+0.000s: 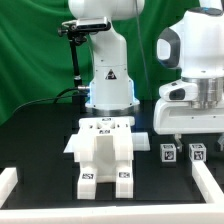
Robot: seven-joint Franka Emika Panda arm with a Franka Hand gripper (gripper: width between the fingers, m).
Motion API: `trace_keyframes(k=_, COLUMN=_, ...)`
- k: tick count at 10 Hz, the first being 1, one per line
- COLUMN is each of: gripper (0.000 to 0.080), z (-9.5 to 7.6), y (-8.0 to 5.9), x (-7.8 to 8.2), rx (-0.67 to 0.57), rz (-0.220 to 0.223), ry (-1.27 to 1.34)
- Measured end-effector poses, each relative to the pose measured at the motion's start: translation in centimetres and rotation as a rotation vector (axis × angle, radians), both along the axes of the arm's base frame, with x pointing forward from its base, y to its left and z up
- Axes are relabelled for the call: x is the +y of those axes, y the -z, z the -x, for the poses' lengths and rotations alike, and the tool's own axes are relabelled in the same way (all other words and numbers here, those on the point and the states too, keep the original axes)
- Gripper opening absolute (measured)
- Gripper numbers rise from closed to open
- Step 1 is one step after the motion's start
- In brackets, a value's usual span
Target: Assemble chair
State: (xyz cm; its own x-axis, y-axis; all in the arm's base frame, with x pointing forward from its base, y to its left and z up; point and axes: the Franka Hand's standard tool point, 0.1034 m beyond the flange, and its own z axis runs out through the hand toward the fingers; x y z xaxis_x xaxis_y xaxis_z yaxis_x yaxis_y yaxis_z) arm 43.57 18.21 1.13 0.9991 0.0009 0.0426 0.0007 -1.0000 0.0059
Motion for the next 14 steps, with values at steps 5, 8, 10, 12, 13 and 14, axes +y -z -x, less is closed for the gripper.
trace_keyframes(k=5, gripper=0.0284, z=0.0, y=0.0, x=0.0, rx=0.000, rz=0.000, ry=0.000)
trace_keyframes(k=8, gripper=0.0284, z=0.0, y=-0.1, x=-0.1, rx=0.006, rz=0.002, ry=-0.003)
trace_keyframes(k=10, gripper=0.0284, z=-0.2, y=-4.4, x=-2.1, rx=0.048, rz=0.002, ry=-0.028)
trace_keyframes(k=12, gripper=0.0284, z=-0.9, y=-9.0, x=-6.0, rx=0.051, rz=-0.019, ry=-0.089)
trace_keyframes(k=13, gripper=0.0284, z=-1.8, y=-11.7, x=-8.1, rx=0.051, rz=-0.034, ry=-0.078)
trace_keyframes(k=14, gripper=0.0284, z=-3.1, y=-13.4, x=-9.1, rx=0.014, rz=-0.034, ry=-0.072)
